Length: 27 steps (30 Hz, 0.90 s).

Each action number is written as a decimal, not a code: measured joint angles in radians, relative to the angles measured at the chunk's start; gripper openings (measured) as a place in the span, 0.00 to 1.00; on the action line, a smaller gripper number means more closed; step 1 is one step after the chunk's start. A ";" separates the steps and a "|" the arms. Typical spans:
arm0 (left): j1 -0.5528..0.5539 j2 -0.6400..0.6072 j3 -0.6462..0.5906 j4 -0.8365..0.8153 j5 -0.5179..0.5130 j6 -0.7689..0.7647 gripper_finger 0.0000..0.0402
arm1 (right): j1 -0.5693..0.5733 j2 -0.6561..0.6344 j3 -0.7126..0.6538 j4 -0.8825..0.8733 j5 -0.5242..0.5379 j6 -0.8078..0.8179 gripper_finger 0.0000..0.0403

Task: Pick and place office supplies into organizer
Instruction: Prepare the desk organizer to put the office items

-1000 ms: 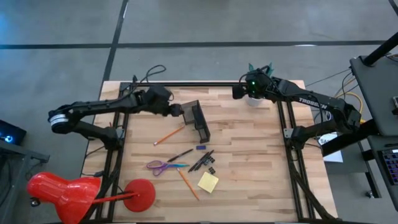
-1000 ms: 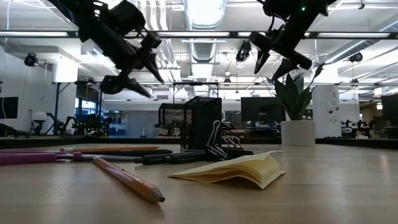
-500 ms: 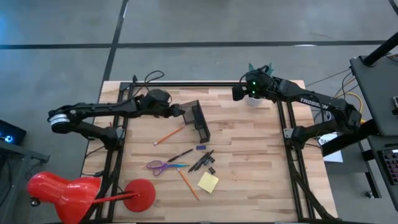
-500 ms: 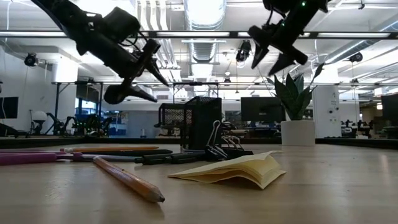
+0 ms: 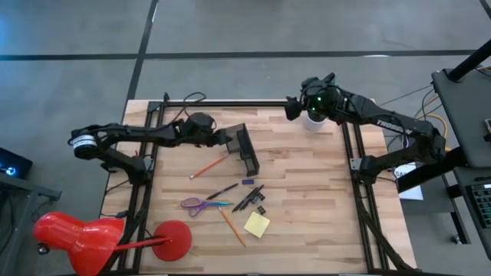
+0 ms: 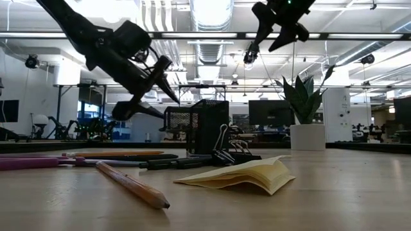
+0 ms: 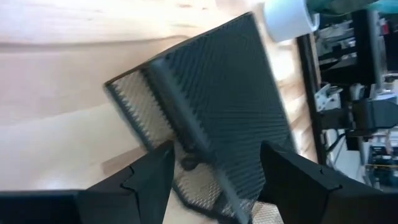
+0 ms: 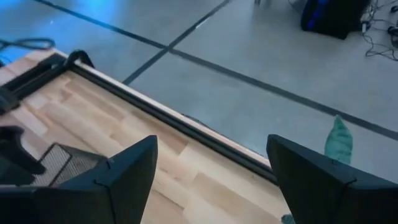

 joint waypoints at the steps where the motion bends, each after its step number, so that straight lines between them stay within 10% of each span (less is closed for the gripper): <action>1: 0.000 0.010 0.002 0.017 0.000 0.000 0.55 | 0.000 0.000 0.006 0.000 0.000 0.001 0.72; 9: 0.000 0.124 0.007 0.181 0.003 0.008 0.46 | 0.000 0.000 0.017 -0.002 0.002 0.002 0.71; 17: 0.000 0.158 0.045 0.212 0.020 0.058 0.11 | 0.000 0.000 0.015 -0.047 0.001 0.012 0.70; 27: -0.001 0.007 0.247 -0.133 -0.045 0.499 0.00 | 0.000 0.000 0.015 -0.045 0.000 -0.012 0.69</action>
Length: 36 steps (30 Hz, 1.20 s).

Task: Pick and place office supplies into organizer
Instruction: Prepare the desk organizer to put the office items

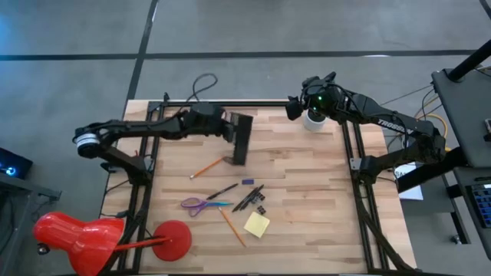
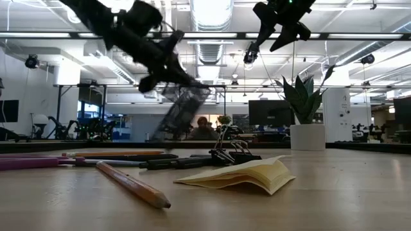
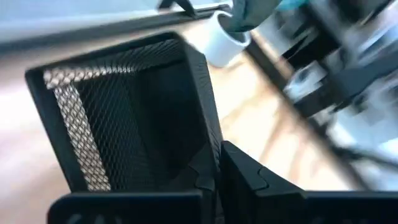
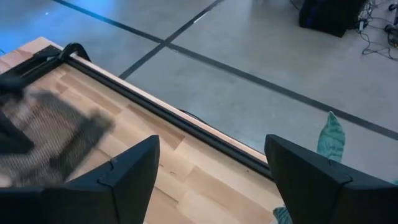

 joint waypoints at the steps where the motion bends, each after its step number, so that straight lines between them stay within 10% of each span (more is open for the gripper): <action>1: -0.001 -0.010 0.042 -0.075 -0.021 0.096 0.00 | 0.000 0.000 0.001 0.000 0.000 -0.017 0.69; 7: -0.043 -0.012 0.277 -0.383 -0.065 0.717 0.00 | 0.002 0.000 0.005 0.020 0.000 -0.115 0.66; 17: -0.054 0.110 0.481 -0.632 0.077 1.088 0.00 | 0.000 0.000 0.006 0.024 -0.030 -0.057 0.65; 22: -0.050 0.240 0.533 -0.796 0.071 1.130 0.00 | -0.020 0.000 0.006 0.024 -0.193 0.076 0.65; 31: -0.110 0.340 0.550 -0.832 -0.184 1.132 0.00 | -0.008 0.000 0.006 -0.001 -0.204 0.093 0.65; 36: -0.137 0.307 0.554 -0.816 -0.154 1.086 0.08 | -0.008 0.000 0.006 -0.030 -0.208 0.092 0.65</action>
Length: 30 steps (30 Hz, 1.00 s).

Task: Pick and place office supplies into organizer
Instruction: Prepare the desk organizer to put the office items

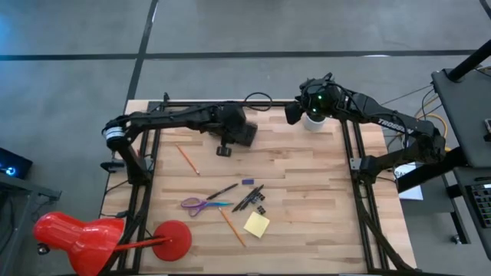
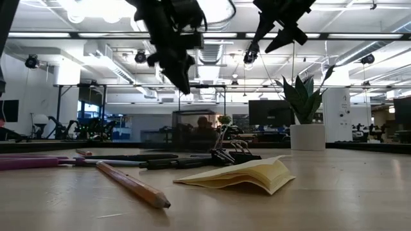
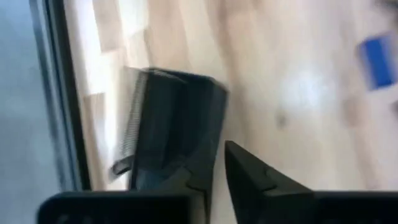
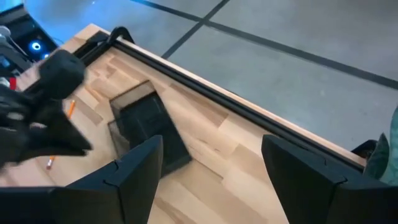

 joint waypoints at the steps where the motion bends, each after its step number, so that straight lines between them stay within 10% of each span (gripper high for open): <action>1: -0.002 -0.011 0.000 0.001 0.012 -0.025 0.11 | 0.000 0.000 0.000 -0.006 0.000 0.000 0.65; 11: 0.055 -0.108 -0.020 -0.083 -0.074 -0.596 0.36 | -0.001 0.000 0.000 -0.012 -0.003 -0.029 0.65; 21: 0.087 -0.194 -0.275 0.006 0.003 -0.871 0.03 | 0.009 0.120 0.000 0.015 -0.173 -0.256 0.42; 30: 0.088 -0.285 -0.488 0.198 0.083 -1.125 0.00 | 0.014 0.368 0.114 0.062 -0.249 -0.399 0.04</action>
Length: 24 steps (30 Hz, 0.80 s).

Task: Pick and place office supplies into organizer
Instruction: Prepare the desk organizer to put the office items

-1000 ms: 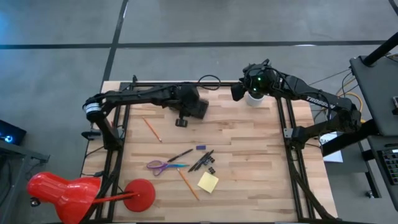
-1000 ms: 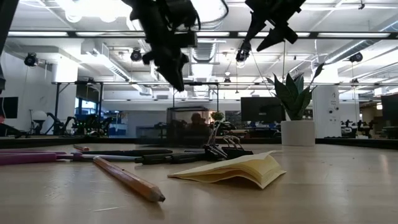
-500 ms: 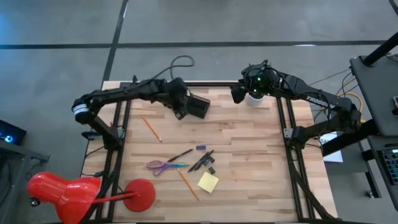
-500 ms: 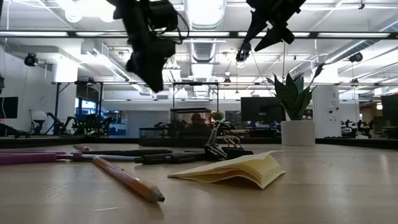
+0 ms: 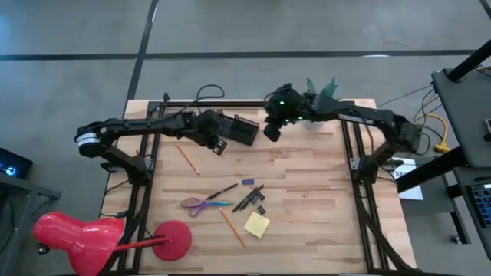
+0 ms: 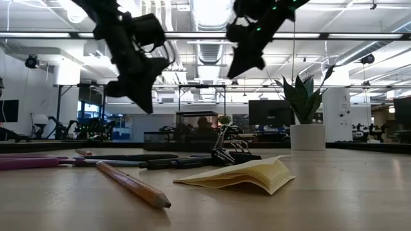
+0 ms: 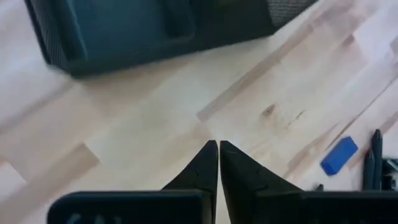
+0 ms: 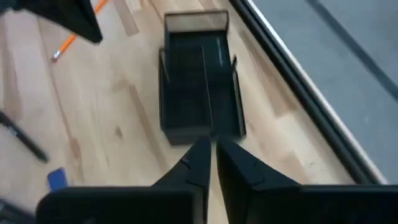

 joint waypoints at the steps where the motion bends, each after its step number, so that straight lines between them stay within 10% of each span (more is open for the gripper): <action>1: 0.000 -0.010 -0.031 0.025 0.003 -0.032 0.00 | -0.001 0.027 0.019 0.008 -0.001 -0.019 0.03; 10: 0.004 -0.049 -0.279 0.276 -0.043 -0.229 0.00 | -0.038 0.256 0.188 0.024 0.003 -0.117 0.02; 24: 0.118 0.048 -0.303 0.444 -0.120 -0.182 0.00 | -0.049 0.500 0.347 -0.143 -0.097 -0.156 0.02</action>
